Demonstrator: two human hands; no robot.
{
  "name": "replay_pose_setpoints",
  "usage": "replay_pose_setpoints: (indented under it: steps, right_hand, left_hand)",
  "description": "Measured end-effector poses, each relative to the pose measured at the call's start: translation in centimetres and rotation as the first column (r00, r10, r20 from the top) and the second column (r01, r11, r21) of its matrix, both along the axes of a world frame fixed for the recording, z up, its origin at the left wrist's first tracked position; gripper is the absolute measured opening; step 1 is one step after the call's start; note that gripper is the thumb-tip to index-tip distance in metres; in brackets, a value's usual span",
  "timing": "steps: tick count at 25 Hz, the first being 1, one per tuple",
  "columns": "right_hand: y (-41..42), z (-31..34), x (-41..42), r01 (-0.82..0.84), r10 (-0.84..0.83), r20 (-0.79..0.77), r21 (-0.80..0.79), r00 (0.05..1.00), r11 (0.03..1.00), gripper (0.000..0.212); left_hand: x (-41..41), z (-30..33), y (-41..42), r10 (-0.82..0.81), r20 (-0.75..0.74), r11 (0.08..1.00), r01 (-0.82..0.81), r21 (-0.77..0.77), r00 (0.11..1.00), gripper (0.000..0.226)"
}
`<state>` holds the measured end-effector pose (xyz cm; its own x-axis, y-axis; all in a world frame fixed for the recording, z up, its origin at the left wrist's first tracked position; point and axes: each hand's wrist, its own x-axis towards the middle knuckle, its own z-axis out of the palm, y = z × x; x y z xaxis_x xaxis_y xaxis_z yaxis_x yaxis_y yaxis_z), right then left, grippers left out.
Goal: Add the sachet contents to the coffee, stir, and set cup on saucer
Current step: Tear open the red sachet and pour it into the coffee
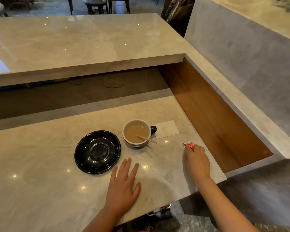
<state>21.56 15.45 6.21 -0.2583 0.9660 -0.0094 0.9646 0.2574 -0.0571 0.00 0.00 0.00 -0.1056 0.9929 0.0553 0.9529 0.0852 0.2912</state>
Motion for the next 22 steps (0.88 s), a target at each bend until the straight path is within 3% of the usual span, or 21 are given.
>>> replay_pose_setpoints:
  steps: [10,15,19,22]
  right_hand:
    - [0.4,-0.9,0.6,0.047,-0.045,-0.138,0.007,0.989,0.999,0.034]
    - [-0.4,-1.8,1.1,0.115,-0.074,-0.384,0.086,0.92,0.99,0.023]
    - [-1.1,0.1,0.5,0.264,-0.185,-0.759,-0.018,0.624,0.964,0.007]
    - [-1.6,3.0,-0.9,0.252,-0.275,-0.915,-0.203,0.296,0.946,0.009]
  left_hand:
    - [0.0,0.3,-0.3,0.005,-0.004,1.0,-0.005,-0.008,1.0,0.059]
    - [0.0,0.4,-0.3,0.013,0.005,1.0,-0.013,0.004,1.0,0.059]
    - [-0.1,0.3,-0.2,0.011,-0.002,1.0,-0.011,-0.004,1.0,0.059]
    - [-0.1,0.3,-0.3,0.012,-0.002,1.0,-0.012,-0.009,1.0,0.059]
